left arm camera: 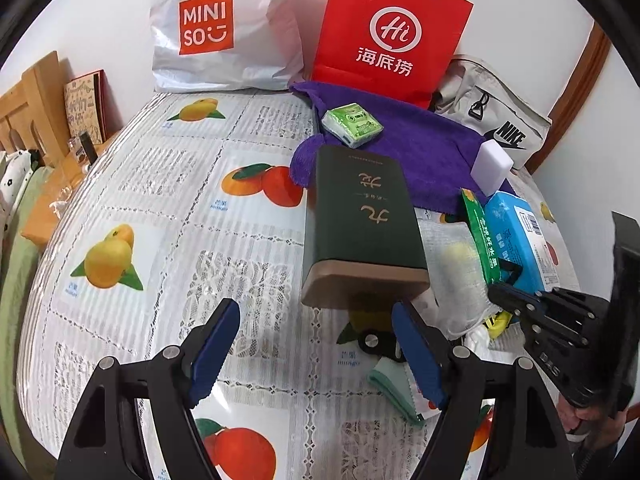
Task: Organize soft objects
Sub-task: 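Lower the right gripper onto the green snack packet and close on it, then lift the green snack packet up from the pile with the right gripper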
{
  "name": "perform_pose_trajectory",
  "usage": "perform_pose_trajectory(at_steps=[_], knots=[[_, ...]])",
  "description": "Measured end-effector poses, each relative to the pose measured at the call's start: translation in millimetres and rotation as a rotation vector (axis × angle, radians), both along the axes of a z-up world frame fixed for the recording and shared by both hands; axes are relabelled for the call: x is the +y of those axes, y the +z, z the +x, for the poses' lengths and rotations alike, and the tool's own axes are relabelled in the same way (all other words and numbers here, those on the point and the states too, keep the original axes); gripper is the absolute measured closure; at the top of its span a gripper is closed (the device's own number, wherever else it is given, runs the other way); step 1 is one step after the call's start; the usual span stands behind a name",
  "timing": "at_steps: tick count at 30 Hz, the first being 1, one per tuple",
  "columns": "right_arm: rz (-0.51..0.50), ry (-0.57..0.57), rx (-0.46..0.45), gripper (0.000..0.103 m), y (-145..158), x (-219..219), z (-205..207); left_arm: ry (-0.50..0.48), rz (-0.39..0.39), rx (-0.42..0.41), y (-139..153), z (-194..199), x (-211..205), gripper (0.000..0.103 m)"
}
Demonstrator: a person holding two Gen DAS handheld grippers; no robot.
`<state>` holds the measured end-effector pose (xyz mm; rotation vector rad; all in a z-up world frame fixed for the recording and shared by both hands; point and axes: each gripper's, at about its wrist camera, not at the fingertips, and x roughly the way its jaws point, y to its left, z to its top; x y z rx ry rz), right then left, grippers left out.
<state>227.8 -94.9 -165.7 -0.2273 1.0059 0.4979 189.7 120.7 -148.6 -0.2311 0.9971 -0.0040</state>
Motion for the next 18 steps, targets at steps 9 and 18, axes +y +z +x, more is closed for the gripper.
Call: perform_pose_trajectory(at_steps=[9, 18], knots=[[0.005, -0.075, -0.030, 0.075, 6, -2, 18, -0.008, -0.020, -0.001, -2, -2, 0, 0.026], [-0.073, -0.150, -0.049, 0.066, -14, 12, 45, 0.000, -0.031, 0.006, -8, 7, 8, 0.026]])
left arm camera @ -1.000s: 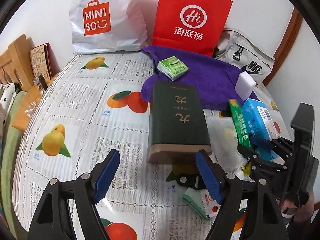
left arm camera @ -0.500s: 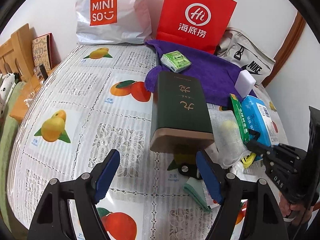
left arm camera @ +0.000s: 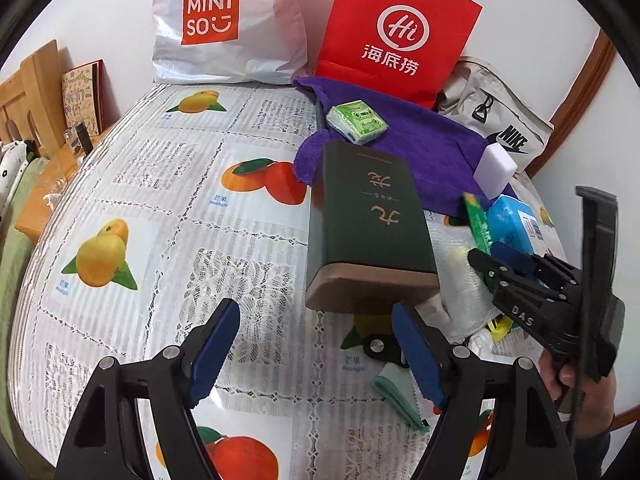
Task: Organize soft objects
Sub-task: 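Lift the green snack packet up from the pile with the right gripper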
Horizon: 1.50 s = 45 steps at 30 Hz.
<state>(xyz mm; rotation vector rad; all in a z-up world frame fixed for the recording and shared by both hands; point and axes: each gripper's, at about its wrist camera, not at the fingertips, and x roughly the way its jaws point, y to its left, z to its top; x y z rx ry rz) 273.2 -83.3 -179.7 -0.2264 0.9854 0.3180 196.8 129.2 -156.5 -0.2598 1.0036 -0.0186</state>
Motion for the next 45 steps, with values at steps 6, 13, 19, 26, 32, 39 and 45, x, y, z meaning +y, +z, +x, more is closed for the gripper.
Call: perform_pose_trajectory(at_steps=[6, 13, 19, 26, 32, 39, 45], knots=[[-0.008, 0.005, -0.005, 0.087, 0, 2, -2, -0.004, -0.008, 0.005, -3, 2, 1, 0.026], [0.056, 0.019, -0.020, 0.093, 21, -7, -11, -0.001, -0.003, 0.010, -2, -5, 0, 0.026], [0.138, 0.041, -0.047, 0.093, 50, -17, -39, -0.013, 0.006, 0.006, 3, -18, -7, 0.026], [0.175, 0.042, -0.029, 0.093, 55, -36, -81, -0.020, 0.010, 0.039, -6, -35, -19, 0.026], [0.167, -0.009, 0.029, 0.093, 35, -61, -114, -0.041, 0.017, 0.062, -15, -44, -32, 0.026], [0.129, -0.007, 0.046, 0.073, 8, -77, -134, -0.060, 0.031, 0.080, -23, -49, -46, 0.026], [0.177, -0.032, 0.031, 0.045, 0, -97, -124, -0.075, 0.043, 0.100, -29, -50, -55, 0.026]])
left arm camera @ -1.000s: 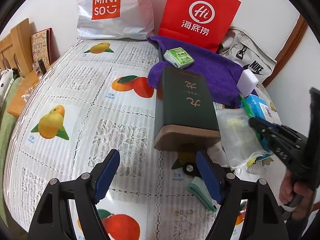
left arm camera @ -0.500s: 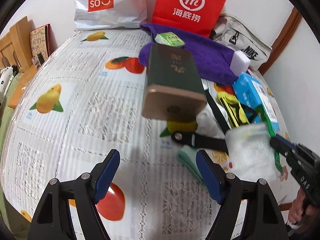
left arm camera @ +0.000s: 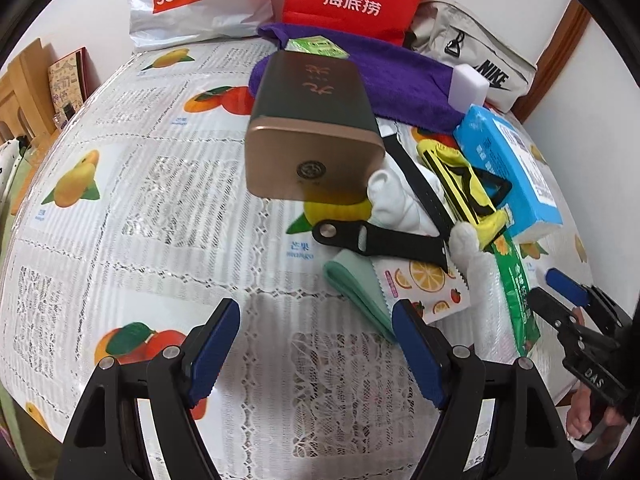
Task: Organize soft objects
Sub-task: 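Lift the green snack packet up from the pile with the right gripper, then grasp the clear plastic bag with the left gripper while the right holds the packet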
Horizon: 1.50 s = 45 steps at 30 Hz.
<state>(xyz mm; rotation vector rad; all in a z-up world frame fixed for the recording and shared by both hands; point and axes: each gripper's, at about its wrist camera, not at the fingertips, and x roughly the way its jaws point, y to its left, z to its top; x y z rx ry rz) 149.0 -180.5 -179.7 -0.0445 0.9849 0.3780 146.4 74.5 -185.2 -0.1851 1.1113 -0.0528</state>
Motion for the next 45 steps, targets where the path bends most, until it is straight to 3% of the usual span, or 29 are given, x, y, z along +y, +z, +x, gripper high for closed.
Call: perform_pose_trajectory(at_steps=[3, 6, 8, 15, 21, 28, 36, 41, 45], knots=[[0.041, 0.017, 0.048, 0.045, -11, 1, 8, -0.007, 0.008, 0.005, -1, 1, -4, 0.026], [0.014, 0.043, 0.036, 0.045, -20, 10, 7, -0.014, 0.014, 0.006, -1, 0, -8, 0.026], [0.010, 0.049, 0.009, 0.069, -19, 12, 5, -0.022, 0.016, 0.005, -1, 0, -11, 0.026], [0.101, 0.032, -0.024, 0.069, 1, -5, -2, -0.072, 0.001, -0.002, 1, -5, -30, 0.026], [0.085, -0.010, -0.041, 0.069, 8, -27, -11, -0.145, -0.016, -0.011, 4, -11, -56, 0.026], [0.049, -0.081, -0.018, 0.069, -5, -58, -18, -0.231, -0.047, -0.003, 4, -15, -94, 0.024], [0.050, -0.131, 0.004, 0.069, -16, -83, -21, -0.277, 0.018, 0.039, -15, -8, -137, 0.016], [0.058, -0.151, 0.002, 0.069, -18, -93, -25, -0.263, 0.110, -0.011, -19, -5, -151, 0.013], [0.069, -0.161, 0.010, 0.069, -22, -95, -26, -0.240, 0.128, -0.034, -20, 0, -152, 0.014]])
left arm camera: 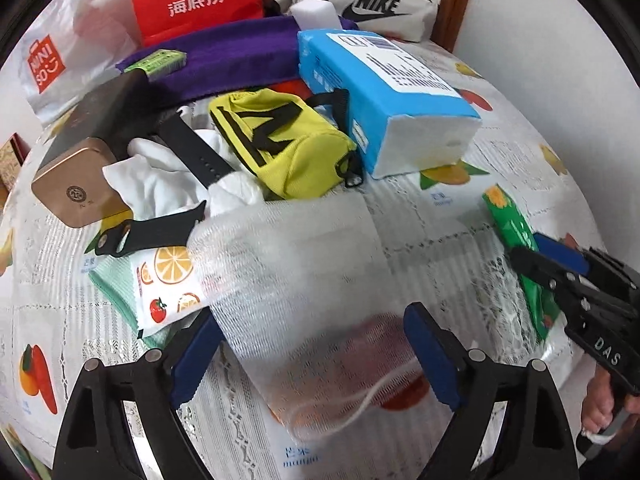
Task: Organize soft objects
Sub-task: 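Grasp the clear plastic bag with the left gripper while the right holds the packet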
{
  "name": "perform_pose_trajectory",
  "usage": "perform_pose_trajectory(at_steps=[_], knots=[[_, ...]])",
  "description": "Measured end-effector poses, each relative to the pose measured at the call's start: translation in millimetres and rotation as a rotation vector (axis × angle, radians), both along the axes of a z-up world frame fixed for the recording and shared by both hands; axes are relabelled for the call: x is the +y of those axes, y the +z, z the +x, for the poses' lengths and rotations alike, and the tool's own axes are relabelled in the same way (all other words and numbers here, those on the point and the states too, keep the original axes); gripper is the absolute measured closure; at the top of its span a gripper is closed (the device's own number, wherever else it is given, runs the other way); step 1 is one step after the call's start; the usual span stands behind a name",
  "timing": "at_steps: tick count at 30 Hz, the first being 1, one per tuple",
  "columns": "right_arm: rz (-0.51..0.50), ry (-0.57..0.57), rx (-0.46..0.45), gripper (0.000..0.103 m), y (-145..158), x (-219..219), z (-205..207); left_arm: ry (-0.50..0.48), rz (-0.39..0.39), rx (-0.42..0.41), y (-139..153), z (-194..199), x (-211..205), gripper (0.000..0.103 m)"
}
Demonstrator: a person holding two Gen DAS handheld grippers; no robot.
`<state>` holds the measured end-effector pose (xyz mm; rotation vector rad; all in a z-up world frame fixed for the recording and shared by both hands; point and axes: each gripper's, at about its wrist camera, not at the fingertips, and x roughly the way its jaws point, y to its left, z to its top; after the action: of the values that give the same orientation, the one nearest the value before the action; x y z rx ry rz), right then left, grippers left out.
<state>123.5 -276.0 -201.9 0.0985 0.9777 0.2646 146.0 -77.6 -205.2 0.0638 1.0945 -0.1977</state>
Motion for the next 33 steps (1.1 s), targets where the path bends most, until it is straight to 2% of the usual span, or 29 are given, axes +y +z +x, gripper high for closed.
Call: perform_pose_trajectory(at_steps=[1, 3, 5, 6, 8, 10, 11, 15, 21, 24, 33], knots=[[-0.001, 0.003, 0.001, 0.069, -1, 1, 0, 0.001, 0.005, -0.007, 0, 0, 0, 0.016], [-0.005, 0.008, -0.003, 0.069, 0, 4, 0, -0.012, 0.051, -0.046, 1, -4, -2, 0.031], [-0.002, 0.021, -0.003, 0.069, 0, 9, -1, -0.056, 0.034, -0.067, 3, -8, -3, 0.054], [-0.003, 0.024, -0.004, 0.069, 0, 11, -1, -0.056, 0.026, -0.066, 4, -9, -2, 0.061], [-0.009, 0.034, -0.007, 0.069, 1, 16, -2, -0.062, -0.034, -0.047, 7, -11, 6, 0.085], [-0.010, 0.043, -0.012, 0.069, 2, 21, -3, -0.069, -0.096, -0.027, 9, -11, 12, 0.094], [-0.007, 0.045, -0.013, 0.069, 3, 23, -4, -0.079, -0.120, -0.033, 11, -14, 15, 0.095], [-0.015, 0.054, -0.006, 0.069, 3, 32, -6, -0.099, -0.129, -0.079, 24, -24, 19, 0.097], [-0.025, 0.053, -0.017, 0.069, 10, 40, -11, -0.085, -0.170, -0.120, 40, -36, 34, 0.098], [-0.033, 0.048, -0.023, 0.069, 14, 41, -12, -0.061, -0.198, -0.132, 47, -40, 47, 0.098], [-0.043, 0.028, -0.018, 0.072, 18, 43, -8, 0.072, -0.197, -0.145, 51, -39, 99, 0.098]])
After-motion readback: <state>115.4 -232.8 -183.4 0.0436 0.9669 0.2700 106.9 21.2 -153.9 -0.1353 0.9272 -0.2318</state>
